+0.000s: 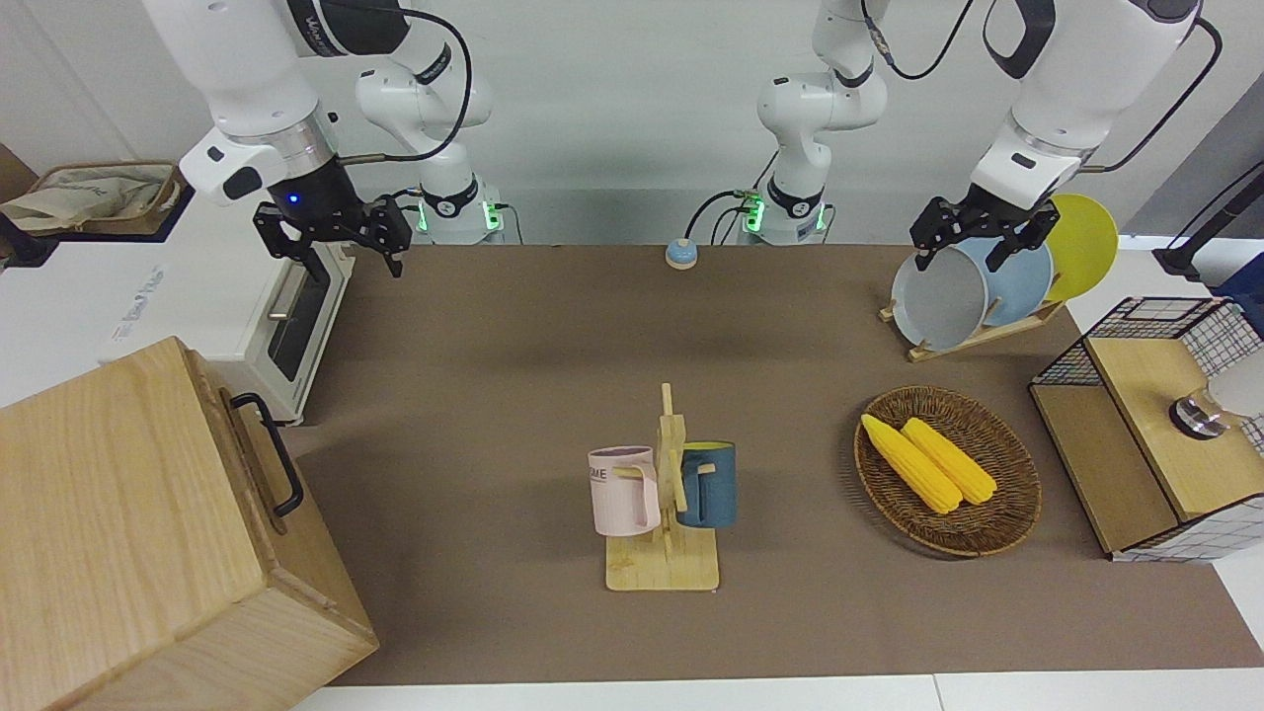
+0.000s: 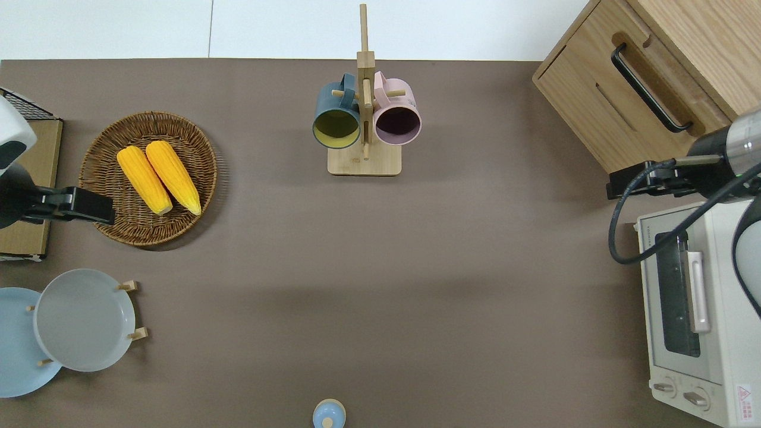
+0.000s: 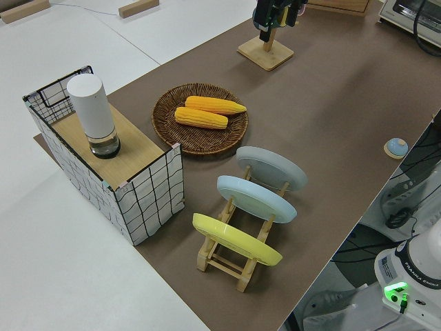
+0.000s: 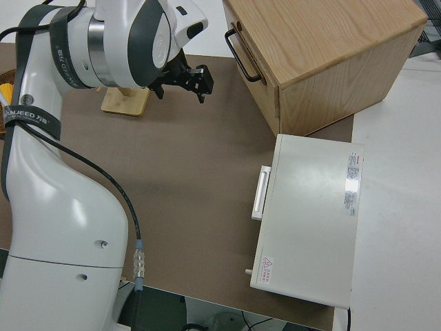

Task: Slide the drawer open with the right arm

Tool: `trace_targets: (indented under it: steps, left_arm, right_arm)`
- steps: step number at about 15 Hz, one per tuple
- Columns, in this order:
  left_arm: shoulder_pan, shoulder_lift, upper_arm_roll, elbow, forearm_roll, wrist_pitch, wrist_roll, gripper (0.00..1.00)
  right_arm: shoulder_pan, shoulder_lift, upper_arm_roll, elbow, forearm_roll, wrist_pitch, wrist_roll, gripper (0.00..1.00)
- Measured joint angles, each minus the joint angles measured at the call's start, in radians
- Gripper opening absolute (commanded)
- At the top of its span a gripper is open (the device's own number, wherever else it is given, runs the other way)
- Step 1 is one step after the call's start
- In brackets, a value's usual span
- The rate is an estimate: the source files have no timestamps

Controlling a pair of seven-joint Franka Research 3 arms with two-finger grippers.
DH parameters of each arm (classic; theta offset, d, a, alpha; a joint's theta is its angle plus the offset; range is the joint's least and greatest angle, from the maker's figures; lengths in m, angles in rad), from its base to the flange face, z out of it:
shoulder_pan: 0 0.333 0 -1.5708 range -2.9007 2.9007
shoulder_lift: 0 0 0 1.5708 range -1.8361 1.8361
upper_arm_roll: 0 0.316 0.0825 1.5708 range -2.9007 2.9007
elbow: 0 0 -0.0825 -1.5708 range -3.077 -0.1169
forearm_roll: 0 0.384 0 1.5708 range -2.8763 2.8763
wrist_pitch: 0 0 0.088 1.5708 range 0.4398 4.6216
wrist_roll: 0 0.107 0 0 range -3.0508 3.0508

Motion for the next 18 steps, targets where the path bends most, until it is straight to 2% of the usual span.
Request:
trace_targets:
  steps: [18]
  left_arm:
    - [0.000,0.000,0.000,0.000,0.000,0.000,0.000,0.99]
  right_arm:
    - [0.000,0.001,0.005,0.000,-0.091,-0.014,0.000,0.990]
